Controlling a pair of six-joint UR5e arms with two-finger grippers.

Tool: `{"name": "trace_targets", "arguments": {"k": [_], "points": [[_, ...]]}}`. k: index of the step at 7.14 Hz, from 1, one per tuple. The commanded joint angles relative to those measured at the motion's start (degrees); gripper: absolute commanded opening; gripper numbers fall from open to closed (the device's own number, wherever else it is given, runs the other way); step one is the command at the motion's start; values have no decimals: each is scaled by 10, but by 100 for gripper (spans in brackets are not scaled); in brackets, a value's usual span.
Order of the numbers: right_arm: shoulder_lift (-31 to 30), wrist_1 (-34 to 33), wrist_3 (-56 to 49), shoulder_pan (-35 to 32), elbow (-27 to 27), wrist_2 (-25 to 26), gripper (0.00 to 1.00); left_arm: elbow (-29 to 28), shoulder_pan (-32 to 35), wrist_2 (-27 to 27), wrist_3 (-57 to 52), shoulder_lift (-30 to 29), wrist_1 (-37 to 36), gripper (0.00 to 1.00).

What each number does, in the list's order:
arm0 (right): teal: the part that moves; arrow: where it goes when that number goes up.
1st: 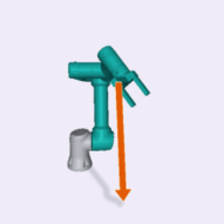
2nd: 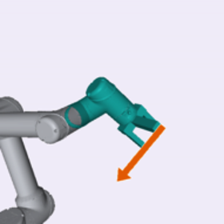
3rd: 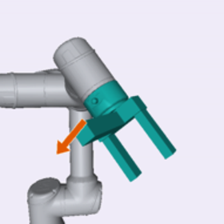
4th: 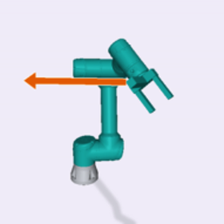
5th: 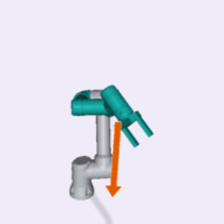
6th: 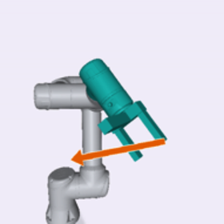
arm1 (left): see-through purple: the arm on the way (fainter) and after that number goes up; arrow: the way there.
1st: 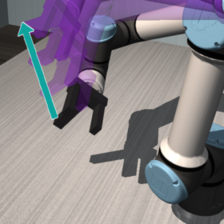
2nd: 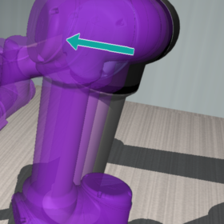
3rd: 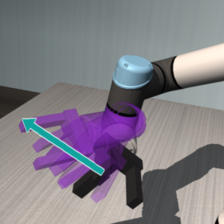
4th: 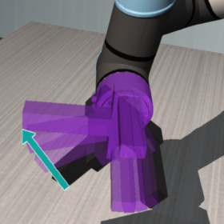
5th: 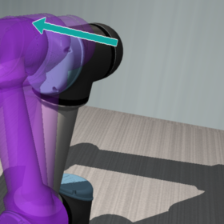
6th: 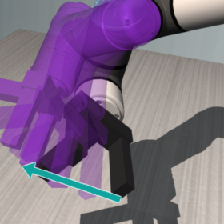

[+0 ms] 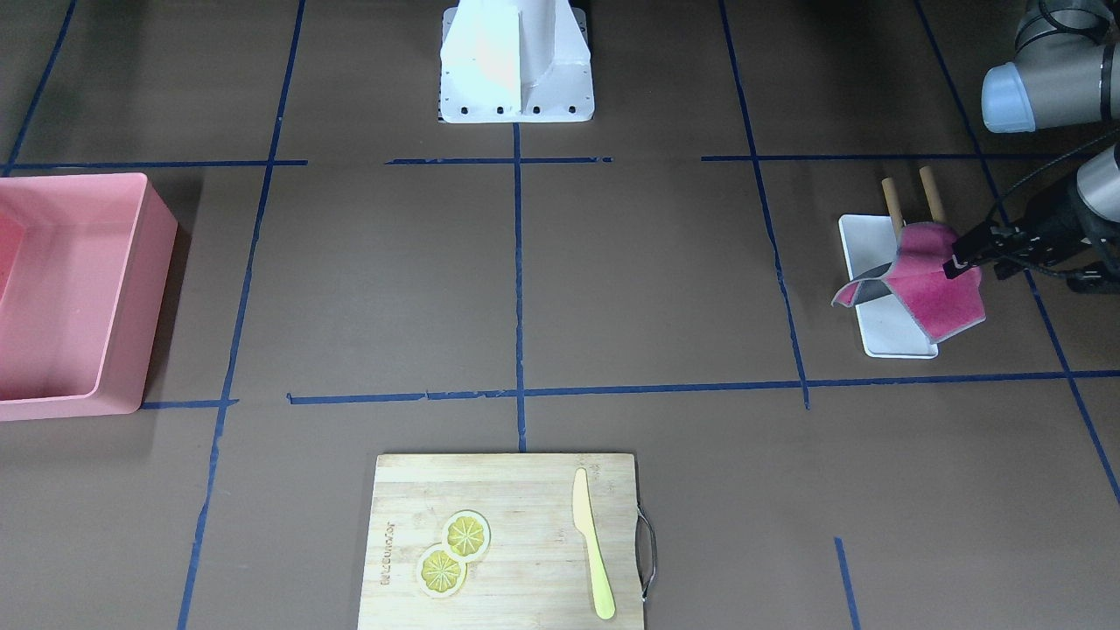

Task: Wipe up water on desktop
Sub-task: 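Grasp the pink cloth on the silver tray with the left gripper and lift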

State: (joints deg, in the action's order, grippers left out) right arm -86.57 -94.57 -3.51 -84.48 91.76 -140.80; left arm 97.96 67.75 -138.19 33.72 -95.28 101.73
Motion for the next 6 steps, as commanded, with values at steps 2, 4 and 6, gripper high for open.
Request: {"name": "trace_targets", "arguments": {"k": [2, 4, 6], "points": [[0, -1, 0, 2, -1, 0, 100, 5, -7, -3, 0, 0, 0, 40], [0, -1, 0, 3, -2, 0, 100, 7, -6, -3, 0, 1, 0, 9], [0, 0, 0, 4, -2, 0, 100, 9, -5, 0, -1, 1, 0, 8]]}}
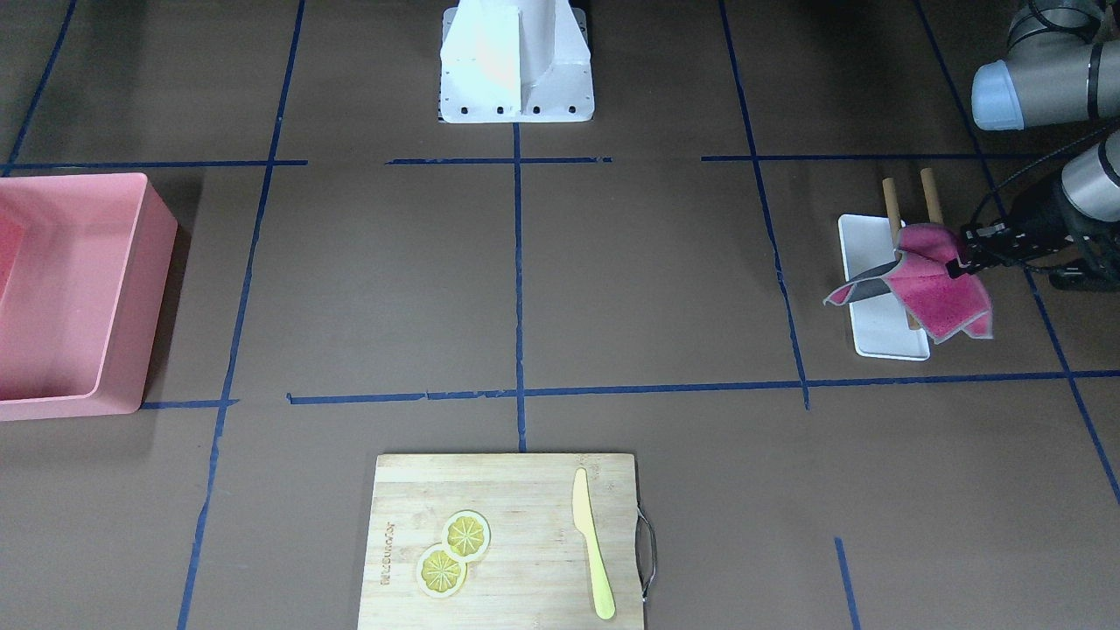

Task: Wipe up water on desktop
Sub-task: 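Grasp the pink cloth on the silver tray with the left gripper and lift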

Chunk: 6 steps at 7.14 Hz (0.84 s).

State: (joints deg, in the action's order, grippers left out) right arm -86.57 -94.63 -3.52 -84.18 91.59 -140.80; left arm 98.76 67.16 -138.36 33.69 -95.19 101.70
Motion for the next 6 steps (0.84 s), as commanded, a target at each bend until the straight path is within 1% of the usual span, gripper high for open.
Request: {"name": "trace_targets", "arguments": {"k": [1, 2, 3, 4, 5, 6], "points": [[0, 1, 0, 1, 0, 0, 100, 12, 2, 4, 0, 1, 0, 8], [0, 1, 0, 2, 2, 0, 100, 26, 3, 1, 1, 2, -1, 1], [6, 1, 8, 11, 10, 0, 100, 61, 2, 0, 47, -3, -9, 0], [8, 1, 57, 38, 44, 1, 100, 83, 0, 1, 139, -37, -14, 0], [9, 35, 108, 78, 89, 5, 100, 84, -6, 1, 218, -87, -14, 0], [8, 101, 179, 102, 112, 6, 100, 81, -49, 5, 291, -133, -14, 0]]}}
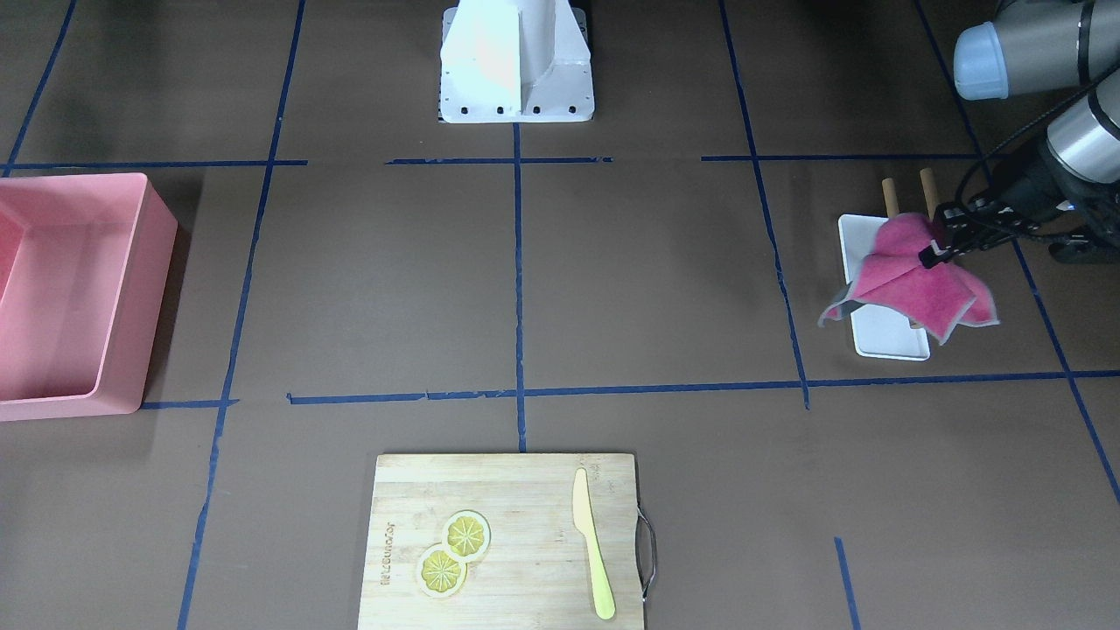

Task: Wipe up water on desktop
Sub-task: 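Carry the pink cloth toward table center with left gripper while right gripper approaches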

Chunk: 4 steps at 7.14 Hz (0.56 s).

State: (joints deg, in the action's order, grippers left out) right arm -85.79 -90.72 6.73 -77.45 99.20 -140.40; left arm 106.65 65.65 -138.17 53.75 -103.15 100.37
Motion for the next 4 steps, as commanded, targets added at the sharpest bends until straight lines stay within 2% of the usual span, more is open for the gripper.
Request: {"name": "trace_targets", "arguments": {"k": [1, 2, 3, 4], "points": [[0, 138, 156, 65, 53, 8, 100, -4, -76, 21, 157, -101, -1, 0], [-1, 213, 247, 120, 79, 47, 100, -9, -127, 68, 231, -147, -1, 0], [1, 253, 350, 181, 113, 86, 100, -32, -178, 116, 292, -196, -1, 0], [7, 256, 411, 258, 162, 169, 100, -64, -205, 141, 330, -242, -1, 0]]}}
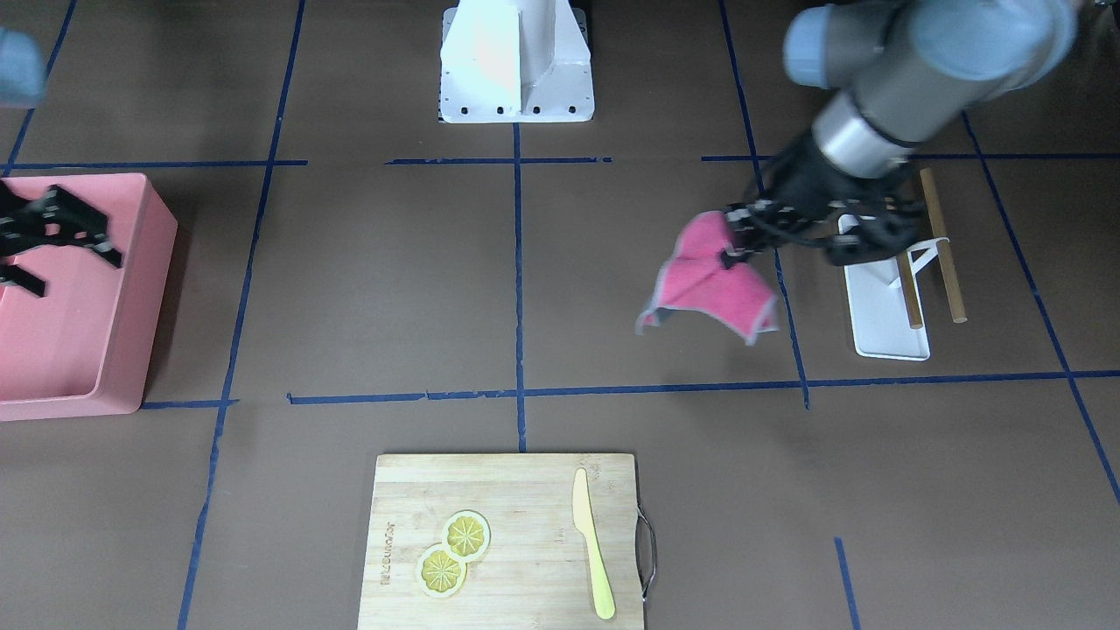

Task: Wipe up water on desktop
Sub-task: 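Carry the pink cloth toward table center with left gripper while right gripper approaches, then grasp the hanging end of the pink cloth with the right gripper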

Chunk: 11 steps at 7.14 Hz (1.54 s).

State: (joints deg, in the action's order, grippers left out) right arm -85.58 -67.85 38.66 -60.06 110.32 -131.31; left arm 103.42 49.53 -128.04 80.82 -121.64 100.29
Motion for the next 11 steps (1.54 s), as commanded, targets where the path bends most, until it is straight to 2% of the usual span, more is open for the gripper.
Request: {"name": "trace_targets", "arguments": {"k": [1, 2, 4, 5, 8, 11], "points": [[15, 26, 137, 155, 80, 166, 100, -57, -71, 62, 101, -91, 0, 0], [47, 26, 158, 205, 89, 233, 100, -79, -100, 95, 138, -126, 1, 0], [114, 24, 159, 322, 89, 416, 99, -125, -131, 107, 193, -175, 2, 0], [136, 22, 158, 372, 85, 484, 99, -127, -138, 107, 215, -184, 3, 0], [161, 22, 151, 447, 65, 611, 98, -125, -159, 106, 270, -200, 3, 0], [172, 22, 150, 448, 52, 642, 98, -113, -172, 104, 286, -200, 2, 0]]}}
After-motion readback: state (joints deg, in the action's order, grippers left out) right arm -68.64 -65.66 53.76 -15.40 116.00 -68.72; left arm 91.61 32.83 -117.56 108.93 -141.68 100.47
